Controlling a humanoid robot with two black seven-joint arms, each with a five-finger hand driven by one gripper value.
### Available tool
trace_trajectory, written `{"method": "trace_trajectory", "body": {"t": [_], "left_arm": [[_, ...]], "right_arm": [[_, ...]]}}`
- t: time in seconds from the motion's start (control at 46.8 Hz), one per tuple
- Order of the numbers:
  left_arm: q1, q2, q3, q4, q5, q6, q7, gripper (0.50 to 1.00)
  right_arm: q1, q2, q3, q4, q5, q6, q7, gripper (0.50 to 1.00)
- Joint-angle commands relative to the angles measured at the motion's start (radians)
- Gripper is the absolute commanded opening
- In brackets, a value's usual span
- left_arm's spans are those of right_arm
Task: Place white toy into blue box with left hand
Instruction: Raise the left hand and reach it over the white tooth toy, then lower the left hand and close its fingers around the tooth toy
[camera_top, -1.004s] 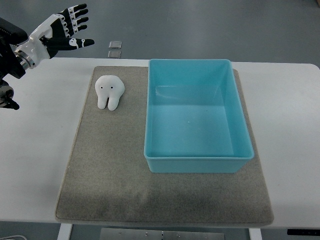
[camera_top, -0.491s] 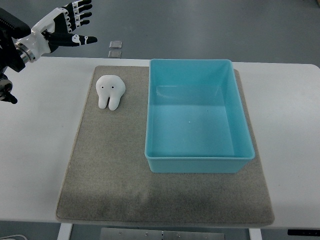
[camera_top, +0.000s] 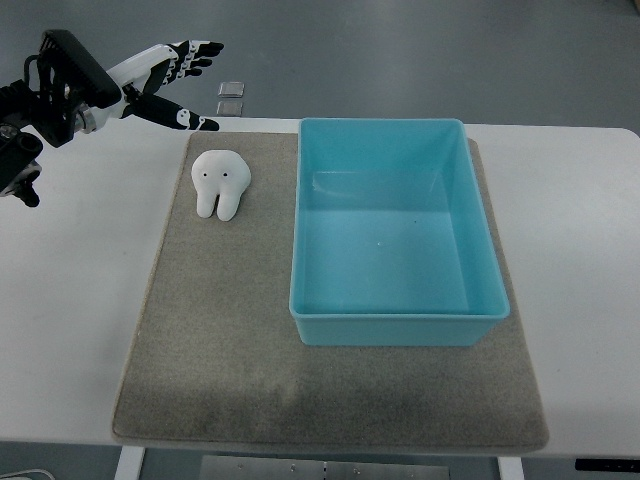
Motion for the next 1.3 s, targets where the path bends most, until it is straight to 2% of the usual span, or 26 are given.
{"method": "trace_trajectory", "body": {"t": [0.0, 0.299, 0.513, 0.684, 1.004, 1.068, 1.111, 1.175, 1.218, 1.282], "left_arm": [[0.0, 0.0, 0.001, -0.007, 0.069, 0.0, 0.0, 0.988], [0.003, 0.003, 0.039, -0.036, 0.261, 0.006, -0.003, 0.975], [0.003, 0.0, 0.075, -0.035, 0.352, 0.08, -0.005, 0.971], [-0.002, 0.003, 0.193, -0.036, 0.367, 0.186, -0.009, 0.964], [-0.002, -0.002, 0.227, -0.033, 0.366, 0.218, -0.012, 0.939], [-0.002, -0.003, 0.227, -0.033, 0.367, 0.229, -0.012, 0.93], [-0.002, -0.005, 0.228, -0.033, 0.369, 0.235, -0.011, 0.898], [-0.002, -0.006, 0.228, -0.033, 0.37, 0.235, -0.011, 0.889], [-0.002, -0.006, 0.23, -0.033, 0.372, 0.235, -0.011, 0.857], [-0.002, -0.006, 0.239, -0.033, 0.372, 0.237, -0.011, 0.846]], "right_arm": [[0.0, 0.0, 0.0, 0.0, 0.0, 0.0, 0.0, 0.936], [0.0, 0.0, 0.0, 0.0, 0.0, 0.0, 0.0, 0.938], [0.0, 0.0, 0.0, 0.0, 0.0, 0.0, 0.0, 0.936], [0.0, 0.0, 0.0, 0.001, 0.0, 0.0, 0.0, 0.936], [0.0, 0.0, 0.0, 0.0, -0.001, 0.0, 0.0, 0.936], [0.0, 0.0, 0.0, 0.0, 0.0, 0.0, 0.0, 0.936], [0.0, 0.0, 0.0, 0.0, 0.0, 0.0, 0.0, 0.936], [0.0, 0.0, 0.0, 0.0, 0.0, 0.0, 0.0, 0.936], [0.0, 0.0, 0.0, 0.0, 0.0, 0.0, 0.0, 0.936], [0.0, 0.0, 0.0, 0.0, 0.0, 0.0, 0.0, 0.936]]}}
